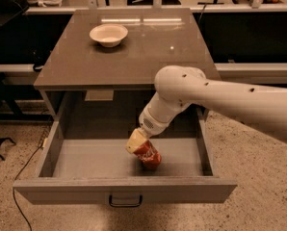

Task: Place coke can into top drawer

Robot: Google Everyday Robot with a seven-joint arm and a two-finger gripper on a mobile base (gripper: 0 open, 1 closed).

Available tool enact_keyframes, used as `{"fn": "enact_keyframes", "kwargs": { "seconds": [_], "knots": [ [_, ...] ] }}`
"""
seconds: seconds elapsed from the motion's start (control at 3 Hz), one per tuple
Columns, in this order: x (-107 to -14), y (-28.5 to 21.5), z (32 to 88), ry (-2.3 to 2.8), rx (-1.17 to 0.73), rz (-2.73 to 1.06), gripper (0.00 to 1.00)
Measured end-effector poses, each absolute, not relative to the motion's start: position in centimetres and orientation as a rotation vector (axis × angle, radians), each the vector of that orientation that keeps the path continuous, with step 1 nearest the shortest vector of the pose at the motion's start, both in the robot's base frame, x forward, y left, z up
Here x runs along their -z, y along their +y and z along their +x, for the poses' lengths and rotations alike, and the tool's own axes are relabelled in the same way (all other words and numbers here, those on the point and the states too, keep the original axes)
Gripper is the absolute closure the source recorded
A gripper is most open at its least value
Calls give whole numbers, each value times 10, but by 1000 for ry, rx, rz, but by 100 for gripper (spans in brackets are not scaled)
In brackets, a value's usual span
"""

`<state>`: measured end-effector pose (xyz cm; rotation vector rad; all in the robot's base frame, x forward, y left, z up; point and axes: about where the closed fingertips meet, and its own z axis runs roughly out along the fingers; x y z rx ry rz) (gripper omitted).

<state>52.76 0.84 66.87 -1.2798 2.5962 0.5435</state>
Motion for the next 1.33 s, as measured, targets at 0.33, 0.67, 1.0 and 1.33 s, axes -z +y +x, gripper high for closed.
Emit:
{"fn": "enact_keyframes", "kwargs": {
  "seconds": [0.33,0.67,1.0,1.33],
  "knots": [
    [-665,2,526,2565,-561,-1135,83],
    [-668,-8,524,2536,-583,-1037,60],
    [-670,-14,524,2516,-603,-992,37],
    [-670,-17,524,2504,-615,-973,13]
  ]
}}
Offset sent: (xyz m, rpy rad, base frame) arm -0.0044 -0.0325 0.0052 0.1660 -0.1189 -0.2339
